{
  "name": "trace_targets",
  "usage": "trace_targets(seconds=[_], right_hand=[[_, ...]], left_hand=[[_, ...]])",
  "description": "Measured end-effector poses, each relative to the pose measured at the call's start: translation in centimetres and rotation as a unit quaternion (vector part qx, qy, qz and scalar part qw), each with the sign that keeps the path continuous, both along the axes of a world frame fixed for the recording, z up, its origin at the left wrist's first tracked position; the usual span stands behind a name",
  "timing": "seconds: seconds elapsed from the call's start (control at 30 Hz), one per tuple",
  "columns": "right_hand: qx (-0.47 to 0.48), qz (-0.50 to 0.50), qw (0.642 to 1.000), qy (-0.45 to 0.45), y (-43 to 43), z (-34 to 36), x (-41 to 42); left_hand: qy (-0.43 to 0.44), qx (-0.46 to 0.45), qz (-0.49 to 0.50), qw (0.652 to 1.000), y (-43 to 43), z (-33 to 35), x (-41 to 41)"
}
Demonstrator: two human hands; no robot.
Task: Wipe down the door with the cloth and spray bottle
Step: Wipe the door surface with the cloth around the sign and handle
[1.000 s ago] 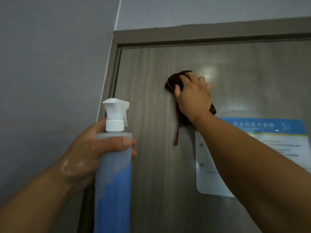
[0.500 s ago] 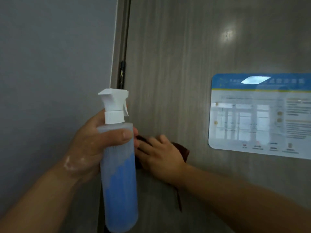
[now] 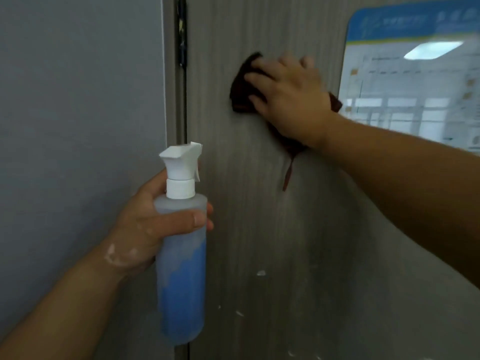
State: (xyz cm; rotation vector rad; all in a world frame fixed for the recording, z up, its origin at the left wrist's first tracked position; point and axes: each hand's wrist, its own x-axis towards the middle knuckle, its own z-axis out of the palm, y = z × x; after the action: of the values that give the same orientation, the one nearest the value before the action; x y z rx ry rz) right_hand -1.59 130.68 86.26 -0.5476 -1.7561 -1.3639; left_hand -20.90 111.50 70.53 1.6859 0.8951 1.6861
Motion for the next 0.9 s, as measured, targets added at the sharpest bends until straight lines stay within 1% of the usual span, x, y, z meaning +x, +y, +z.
trace_targets(seconds=[0.1,0.17,0.2,0.3,0.37,0.43,0.5,0.53,0.67,0.73,0.8,0.83,0.87,0.9], right_hand=[[-0.019,-0.006,0.999,0.045,-0.2,1.7,-0.2],[-0.013,0.003,0.998,0.059,-0.3,-0.2,-0.4],[-0.013,0.014,0.998,0.052,-0.2,-2.1,-0.3],[-0.029,0.067,0.997,-0.027,0.1,-10.3,0.7],[-0.032,0.080,0.990,-0.112,0.4,-16.6,1.9],[-0.039,0.071,0.974,-0.210,0.3,-20.8,3.1],[-0.036,0.067,0.962,-0.261,0.4,-20.6,3.6],[-0.029,0.067,0.964,-0.257,0.3,-19.2,3.4],[0.000,0.042,0.993,-0.113,0.2,-11.4,0.4],[0.001,0.029,0.997,-0.073,0.2,-9.3,-1.2],[0.003,0.033,0.998,-0.049,0.1,-9.2,-2.3],[0.009,0.040,0.998,-0.055,0.1,-9.8,-2.7],[0.012,0.052,0.995,-0.085,0.2,-10.9,-2.9],[0.011,0.064,0.988,-0.137,0.3,-12.6,-3.0]], left_hand=[[-0.015,-0.029,-0.006,0.999,0.5,-2.6,1.2],[-0.019,-0.053,0.002,0.998,0.9,-4.7,2.1],[-0.023,-0.062,0.007,0.998,1.0,-5.9,2.4],[-0.052,-0.089,0.030,0.994,0.6,-8.9,2.9],[-0.071,-0.106,0.044,0.991,-0.1,-10.5,3.0],[-0.090,-0.127,0.037,0.987,-0.7,-12.0,3.1],[-0.095,-0.135,0.022,0.986,-1.2,-13.1,3.3],[-0.095,-0.134,0.016,0.986,-1.4,-13.5,3.3],[-0.104,-0.138,0.014,0.985,-1.9,-13.9,3.2],[-0.112,-0.142,0.015,0.983,-1.9,-14.0,3.3],[-0.123,-0.146,0.025,0.981,-1.6,-14.2,3.4],[-0.127,-0.149,0.028,0.980,-1.4,-14.4,3.4],[-0.127,-0.151,0.026,0.980,-1.3,-14.7,3.4],[-0.124,-0.153,0.023,0.980,-1.3,-14.8,3.5]])
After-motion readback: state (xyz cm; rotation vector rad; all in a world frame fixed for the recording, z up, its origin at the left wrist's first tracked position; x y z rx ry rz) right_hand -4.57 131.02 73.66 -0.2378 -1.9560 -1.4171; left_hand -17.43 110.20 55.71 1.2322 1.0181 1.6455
